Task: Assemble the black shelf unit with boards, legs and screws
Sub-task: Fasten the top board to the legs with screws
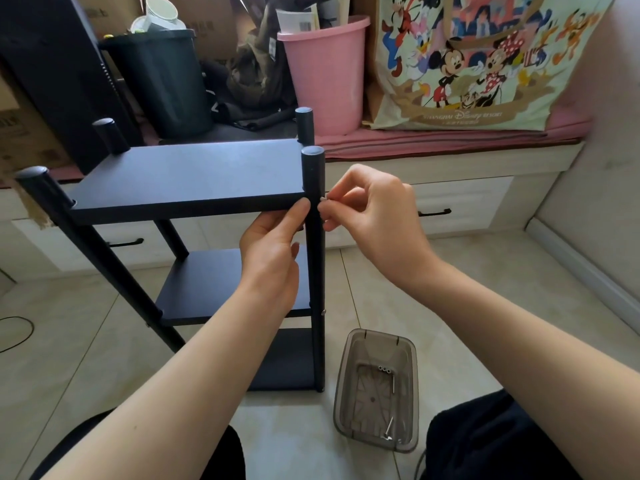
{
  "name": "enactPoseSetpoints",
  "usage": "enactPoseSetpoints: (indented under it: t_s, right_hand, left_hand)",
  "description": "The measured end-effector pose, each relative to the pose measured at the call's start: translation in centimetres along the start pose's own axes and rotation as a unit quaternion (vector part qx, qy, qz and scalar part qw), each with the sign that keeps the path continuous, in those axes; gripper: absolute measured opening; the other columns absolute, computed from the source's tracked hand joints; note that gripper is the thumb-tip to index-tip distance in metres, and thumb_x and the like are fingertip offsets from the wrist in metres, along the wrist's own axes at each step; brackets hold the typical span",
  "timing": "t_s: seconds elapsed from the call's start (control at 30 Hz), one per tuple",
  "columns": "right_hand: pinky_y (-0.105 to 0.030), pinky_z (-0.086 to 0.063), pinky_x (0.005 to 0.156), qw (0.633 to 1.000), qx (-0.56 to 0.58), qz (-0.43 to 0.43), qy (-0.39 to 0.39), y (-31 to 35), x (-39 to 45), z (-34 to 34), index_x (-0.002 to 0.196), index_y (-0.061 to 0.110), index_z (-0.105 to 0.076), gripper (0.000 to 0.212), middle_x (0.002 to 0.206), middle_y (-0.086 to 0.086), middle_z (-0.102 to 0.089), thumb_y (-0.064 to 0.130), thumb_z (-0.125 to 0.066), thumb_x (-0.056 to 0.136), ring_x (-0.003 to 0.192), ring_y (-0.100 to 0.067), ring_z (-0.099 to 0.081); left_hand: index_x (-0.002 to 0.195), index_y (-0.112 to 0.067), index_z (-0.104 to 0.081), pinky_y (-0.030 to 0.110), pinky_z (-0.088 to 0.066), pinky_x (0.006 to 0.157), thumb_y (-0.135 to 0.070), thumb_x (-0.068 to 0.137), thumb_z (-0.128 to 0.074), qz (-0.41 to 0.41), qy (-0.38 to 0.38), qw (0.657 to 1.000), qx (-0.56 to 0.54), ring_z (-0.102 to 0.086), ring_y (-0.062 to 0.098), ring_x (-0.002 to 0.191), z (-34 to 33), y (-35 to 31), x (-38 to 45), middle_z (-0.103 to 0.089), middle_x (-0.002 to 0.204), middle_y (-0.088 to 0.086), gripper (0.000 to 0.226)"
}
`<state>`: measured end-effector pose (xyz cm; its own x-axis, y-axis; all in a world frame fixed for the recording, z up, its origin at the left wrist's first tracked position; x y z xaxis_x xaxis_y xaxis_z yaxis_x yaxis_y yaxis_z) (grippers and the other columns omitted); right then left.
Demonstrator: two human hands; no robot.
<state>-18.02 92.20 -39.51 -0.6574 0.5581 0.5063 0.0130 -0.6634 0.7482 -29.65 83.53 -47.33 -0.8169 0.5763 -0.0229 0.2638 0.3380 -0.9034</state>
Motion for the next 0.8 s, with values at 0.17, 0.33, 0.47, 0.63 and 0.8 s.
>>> enactPoseSetpoints:
  t_s: [0.17, 0.33, 0.47, 0.63, 0.8]
  right_hand:
    - [-0.037, -0.06, 0.079, 0.993, 0.103, -0.058, 0.021, -0.9, 0.3, -0.1, 0.087, 0.001, -0.062, 0.011, 0.076, -0.006, -0.075, 0.007, -0.071, 0.089, 0.07, -0.013, -0.074]
    - [-0.037, -0.06, 0.079, 0.994, 0.093, -0.042, 0.023, -0.8, 0.2, 0.0, 0.087, 0.002, -0.061, 0.011, 0.077, -0.005, -0.075, 0.008, -0.071, 0.089, 0.071, -0.012, -0.074]
    - [-0.03, -0.057, 0.072, 0.997, -0.065, 0.048, 0.002, 0.5, 0.1, -0.1, 0.087, 0.007, -0.062, 0.01, 0.073, -0.002, -0.071, 0.012, -0.07, 0.09, 0.069, -0.008, -0.07]
    - [-0.029, -0.057, 0.073, 0.997, -0.068, 0.042, 0.004, 0.7, 0.1, -0.1, 0.086, 0.007, -0.061, 0.009, 0.073, -0.001, -0.072, 0.01, -0.069, 0.091, 0.07, -0.007, -0.07]
    - [-0.036, -0.06, 0.079, 0.996, 0.062, -0.049, 0.028, -0.5, 0.4, 0.2, 0.086, 0.003, -0.061, 0.01, 0.074, -0.004, -0.075, 0.007, -0.07, 0.089, 0.07, -0.01, -0.074]
  left_hand:
    - [0.092, -0.027, -0.076, 0.033, -0.039, 0.091, -0.024, 0.09, -0.073, -0.001, 0.012, 1.0, -0.004, -0.067, 0.013, 0.111, 0.0, 0.1, 0.2, -0.077, 0.105, -0.006, 0.005]
    - [0.093, -0.027, -0.076, 0.036, -0.038, 0.095, -0.024, 0.091, -0.071, -0.004, 0.041, 0.999, 0.006, -0.066, 0.009, 0.103, -0.1, -0.2, 0.6, -0.076, 0.101, -0.007, 0.006]
    - [0.094, -0.026, -0.076, 0.034, -0.039, 0.094, -0.026, 0.093, -0.069, -0.011, 0.052, 0.998, 0.029, -0.066, 0.008, 0.1, -0.1, -0.2, 0.8, -0.075, 0.097, -0.009, 0.007]
    - [0.094, -0.026, -0.076, 0.035, -0.038, 0.094, -0.028, 0.091, -0.07, -0.013, 0.055, 0.997, 0.045, -0.064, 0.008, 0.097, 0.1, -0.2, 0.9, -0.075, 0.094, -0.011, 0.007]
    - [0.102, -0.026, -0.074, 0.036, -0.039, 0.093, -0.035, 0.085, -0.073, -0.016, 0.053, 0.997, 0.051, -0.063, 0.012, 0.108, 0.1, -0.3, 0.9, -0.075, 0.103, -0.01, 0.019]
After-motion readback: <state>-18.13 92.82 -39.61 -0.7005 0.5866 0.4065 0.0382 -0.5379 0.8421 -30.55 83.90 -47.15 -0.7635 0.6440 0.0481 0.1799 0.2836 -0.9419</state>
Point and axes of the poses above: each hand's wrist, its own x-axis towards the middle knuckle, its own z-axis out of the back of the hand, y = z × x, the point moved 6 cm from there along x, towards the middle knuckle
